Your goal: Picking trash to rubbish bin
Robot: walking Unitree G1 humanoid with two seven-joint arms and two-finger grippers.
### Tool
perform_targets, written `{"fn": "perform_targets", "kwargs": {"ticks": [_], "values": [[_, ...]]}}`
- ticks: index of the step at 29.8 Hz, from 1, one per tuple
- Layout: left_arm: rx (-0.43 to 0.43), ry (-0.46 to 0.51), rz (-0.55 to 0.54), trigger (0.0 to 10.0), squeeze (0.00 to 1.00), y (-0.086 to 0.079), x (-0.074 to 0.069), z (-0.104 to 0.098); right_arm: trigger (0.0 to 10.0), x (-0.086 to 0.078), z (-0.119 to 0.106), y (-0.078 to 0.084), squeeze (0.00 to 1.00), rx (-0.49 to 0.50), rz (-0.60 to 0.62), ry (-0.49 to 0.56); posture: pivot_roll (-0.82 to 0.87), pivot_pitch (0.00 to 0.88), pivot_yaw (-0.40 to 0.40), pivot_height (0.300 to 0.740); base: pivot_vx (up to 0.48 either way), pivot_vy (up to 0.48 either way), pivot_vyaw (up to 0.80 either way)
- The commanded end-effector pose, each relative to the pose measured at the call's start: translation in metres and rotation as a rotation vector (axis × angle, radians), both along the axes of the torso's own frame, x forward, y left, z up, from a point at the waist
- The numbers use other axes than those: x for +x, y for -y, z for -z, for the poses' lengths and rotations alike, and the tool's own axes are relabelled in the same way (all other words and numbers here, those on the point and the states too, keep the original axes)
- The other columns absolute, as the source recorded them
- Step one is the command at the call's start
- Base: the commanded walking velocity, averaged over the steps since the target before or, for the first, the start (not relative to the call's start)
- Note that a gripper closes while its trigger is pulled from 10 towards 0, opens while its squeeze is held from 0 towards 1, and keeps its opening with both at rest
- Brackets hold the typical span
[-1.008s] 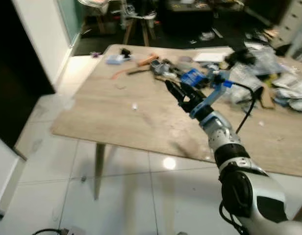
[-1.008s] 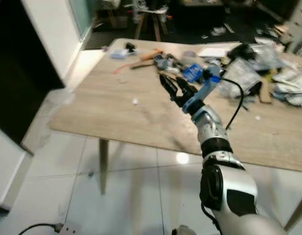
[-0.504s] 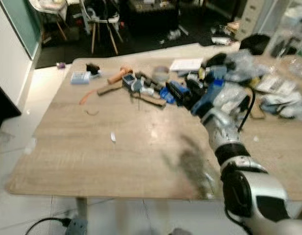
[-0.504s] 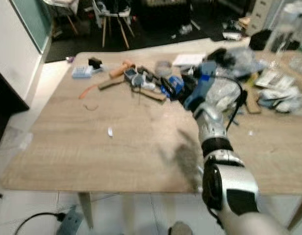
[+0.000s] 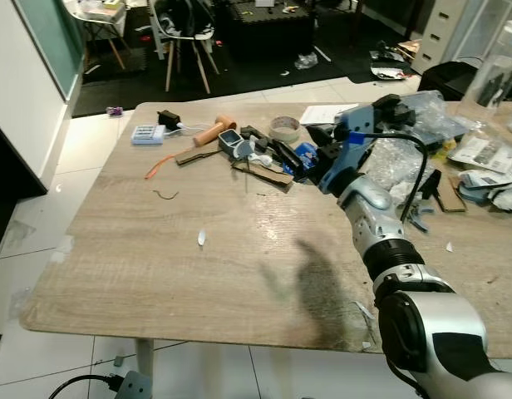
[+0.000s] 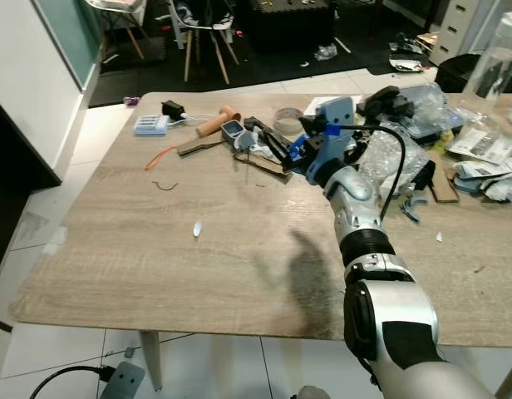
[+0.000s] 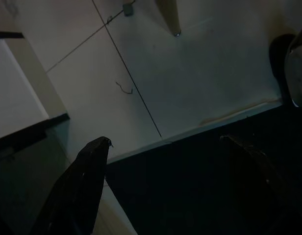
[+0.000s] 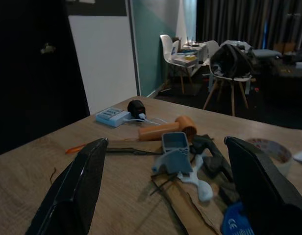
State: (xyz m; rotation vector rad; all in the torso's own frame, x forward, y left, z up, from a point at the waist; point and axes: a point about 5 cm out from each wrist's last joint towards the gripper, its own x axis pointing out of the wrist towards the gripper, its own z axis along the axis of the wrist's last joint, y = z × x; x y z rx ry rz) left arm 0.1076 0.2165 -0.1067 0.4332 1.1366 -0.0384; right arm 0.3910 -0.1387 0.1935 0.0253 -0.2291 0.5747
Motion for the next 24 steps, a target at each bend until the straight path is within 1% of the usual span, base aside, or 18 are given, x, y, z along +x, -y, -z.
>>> {"fn": "perform_targets", "kwargs": {"ticks": [1, 4, 10, 12, 13, 14, 15, 17, 18, 19, 21, 22, 24], "values": [[0.018, -0.015, -0.008, 10.0, 0.0, -0.004, -0.005, 0.001, 10.0, 0.003, -0.006, 0.002, 0.0, -0.036, 0.038, 0.022, -0.03, 0.017, 0.059, 0.74, 0.0, 0.0, 0.0], [0.024, -0.015, -0.011, 10.0, 0.0, -0.007, -0.006, 0.0, 10.0, 0.007, -0.012, 0.005, 0.0, -0.057, 0.108, 0.035, -0.03, 0.025, 0.061, 0.74, 0.0, 0.0, 0.0], [0.031, -0.014, -0.012, 10.0, 0.0, -0.008, -0.007, 0.0, 10.0, 0.008, -0.014, 0.002, 0.0, -0.063, 0.126, 0.038, -0.02, 0.037, 0.064, 0.74, 0.0, 0.0, 0.0], [0.039, -0.017, -0.015, 10.0, 0.0, -0.011, -0.012, 0.001, 10.0, 0.01, -0.013, -0.003, 0.0, -0.105, 0.14, 0.033, 0.0, 0.066, 0.072, 0.74, 0.0, 0.0, 0.0], [0.039, -0.017, -0.015, 10.0, 0.0, -0.011, -0.012, 0.001, 10.0, 0.01, -0.013, -0.003, 0.0, -0.105, 0.14, 0.033, 0.0, 0.066, 0.072, 0.74, 0.0, 0.0, 0.0], [0.043, -0.019, -0.017, 10.0, 0.0, -0.013, -0.015, 0.001, 10.0, 0.01, -0.012, -0.005, 0.0, -0.119, 0.146, 0.03, 0.0, 0.072, 0.073, 0.74, 0.0, 0.0, 0.0], [0.054, -0.023, -0.023, 10.0, 0.0, -0.017, -0.021, 0.001, 10.0, 0.011, -0.011, -0.006, 0.0, -0.144, 0.155, 0.026, 0.03, 0.104, 0.078, 0.74, 0.0, 0.0, 0.0], [0.054, -0.023, -0.023, 10.0, 0.0, -0.017, -0.021, 0.001, 10.0, 0.011, -0.011, -0.006, 0.0, -0.144, 0.155, 0.026, 0.03, 0.104, 0.078, 0.74, 0.0, 0.0, 0.0], [0.062, -0.025, -0.028, 10.0, 0.0, -0.02, -0.025, 0.001, 10.0, 0.011, -0.01, -0.007, 0.0, -0.162, 0.163, 0.022, 0.03, 0.107, 0.079, 0.74, 0.0, 0.0, 0.0], [0.062, -0.025, -0.028, 10.0, 0.0, -0.02, -0.025, 0.001, 10.0, 0.011, -0.01, -0.007, 0.0, -0.162, 0.163, 0.022, 0.03, 0.107, 0.079, 0.74, 0.0, 0.0, 0.0], [0.078, -0.04, -0.038, 10.0, 0.0, -0.028, -0.037, 0.001, 10.0, 0.014, -0.004, 0.003, 0.0, -0.235, 0.264, -0.016, 0.05, 0.139, 0.102, 0.74, 0.0, 0.0, 0.0], [0.078, -0.04, -0.038, 10.0, 0.0, -0.028, -0.037, 0.001, 10.0, 0.014, -0.004, 0.003, 0.0, -0.235, 0.264, -0.016, 0.05, 0.139, 0.102, 0.74, 0.0, 0.0, 0.0], [0.09, -0.054, -0.03, 10.0, 0.0, -0.033, -0.044, 0.0, 10.0, 0.014, 0.002, 0.015, 0.0, -0.29, 0.352, -0.046, 0.05, 0.159, 0.119, 0.74, 0.0, 0.0, 0.0]]}}
